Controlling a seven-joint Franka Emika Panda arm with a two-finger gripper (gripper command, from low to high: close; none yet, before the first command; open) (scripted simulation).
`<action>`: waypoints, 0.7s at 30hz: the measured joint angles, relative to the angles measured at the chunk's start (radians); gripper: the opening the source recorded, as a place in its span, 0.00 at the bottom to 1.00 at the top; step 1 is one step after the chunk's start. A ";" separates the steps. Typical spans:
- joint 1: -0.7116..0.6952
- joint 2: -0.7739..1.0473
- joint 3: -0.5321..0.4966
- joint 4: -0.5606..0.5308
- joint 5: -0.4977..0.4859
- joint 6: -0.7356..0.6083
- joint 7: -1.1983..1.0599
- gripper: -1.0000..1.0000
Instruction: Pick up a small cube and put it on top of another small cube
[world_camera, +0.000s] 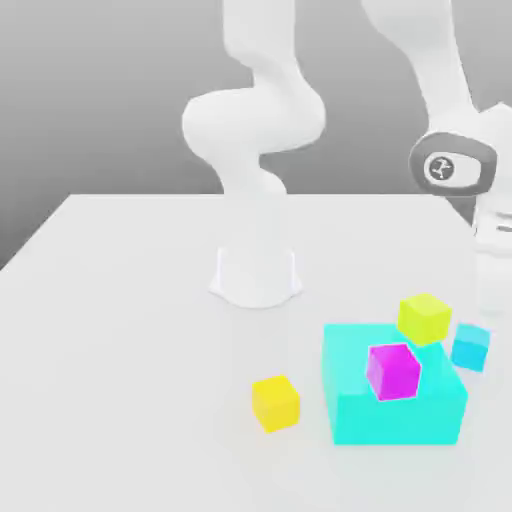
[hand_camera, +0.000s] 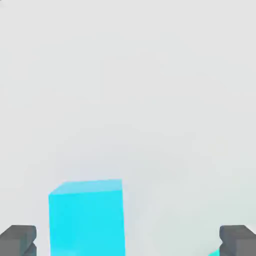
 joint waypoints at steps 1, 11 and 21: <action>0.029 0.037 -0.036 0.007 -0.045 0.025 0.033 0.50; 0.172 0.177 -0.211 0.041 -0.201 0.129 0.153 0.00; 0.004 -0.127 -0.020 0.009 0.184 -0.090 -0.162 0.00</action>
